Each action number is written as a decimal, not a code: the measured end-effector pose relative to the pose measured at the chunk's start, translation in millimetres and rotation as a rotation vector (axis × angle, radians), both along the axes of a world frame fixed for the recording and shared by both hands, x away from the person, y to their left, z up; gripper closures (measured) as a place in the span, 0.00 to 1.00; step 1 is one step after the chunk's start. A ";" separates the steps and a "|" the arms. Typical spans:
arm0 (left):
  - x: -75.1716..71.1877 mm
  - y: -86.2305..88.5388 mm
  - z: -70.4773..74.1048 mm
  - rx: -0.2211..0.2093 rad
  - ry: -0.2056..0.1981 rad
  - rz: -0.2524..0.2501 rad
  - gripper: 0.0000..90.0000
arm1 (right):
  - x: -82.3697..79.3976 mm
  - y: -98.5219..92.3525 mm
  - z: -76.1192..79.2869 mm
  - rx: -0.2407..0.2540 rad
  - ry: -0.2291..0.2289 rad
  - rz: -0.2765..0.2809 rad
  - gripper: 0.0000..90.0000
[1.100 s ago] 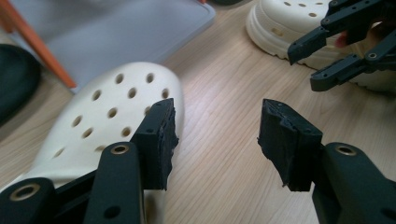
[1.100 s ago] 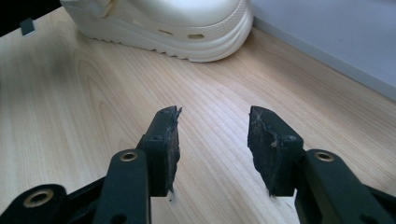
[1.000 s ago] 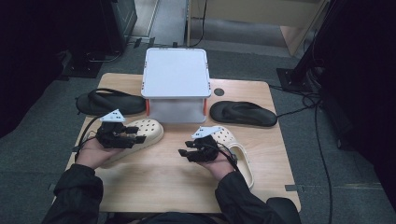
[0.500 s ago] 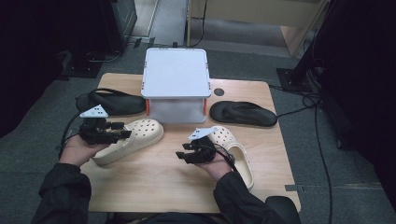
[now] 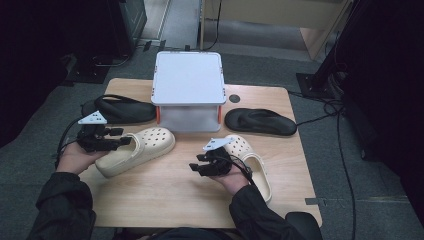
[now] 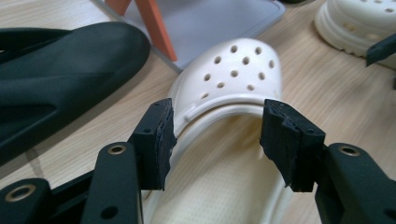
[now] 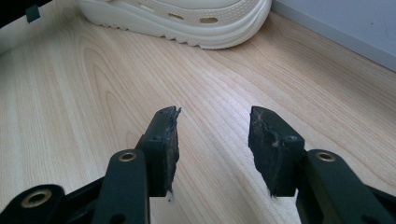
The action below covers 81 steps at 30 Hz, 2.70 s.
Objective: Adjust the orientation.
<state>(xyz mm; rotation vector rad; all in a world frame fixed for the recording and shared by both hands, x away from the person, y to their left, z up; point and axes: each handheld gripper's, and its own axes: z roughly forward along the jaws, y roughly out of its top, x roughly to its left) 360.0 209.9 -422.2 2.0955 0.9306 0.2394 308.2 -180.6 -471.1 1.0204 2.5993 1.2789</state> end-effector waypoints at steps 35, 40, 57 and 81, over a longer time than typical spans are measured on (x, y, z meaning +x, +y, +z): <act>11.8 -7.9 -34.8 0.091 -0.006 -0.042 0.74 | -4.5 14.2 -7.8 0.011 0.020 0.052 0.65; 7.6 -15.5 -35.7 0.059 0.029 -0.064 0.75 | -7.4 17.7 -7.9 0.019 0.010 0.068 0.68; -1.0 -48.9 -35.8 -0.002 0.120 -0.144 0.75 | -7.5 27.0 -9.0 0.044 -0.023 0.043 0.81; 7.9 -23.8 -40.5 -0.082 0.158 -0.092 0.88 | 8.8 52.6 -17.0 0.029 -0.042 -0.015 0.86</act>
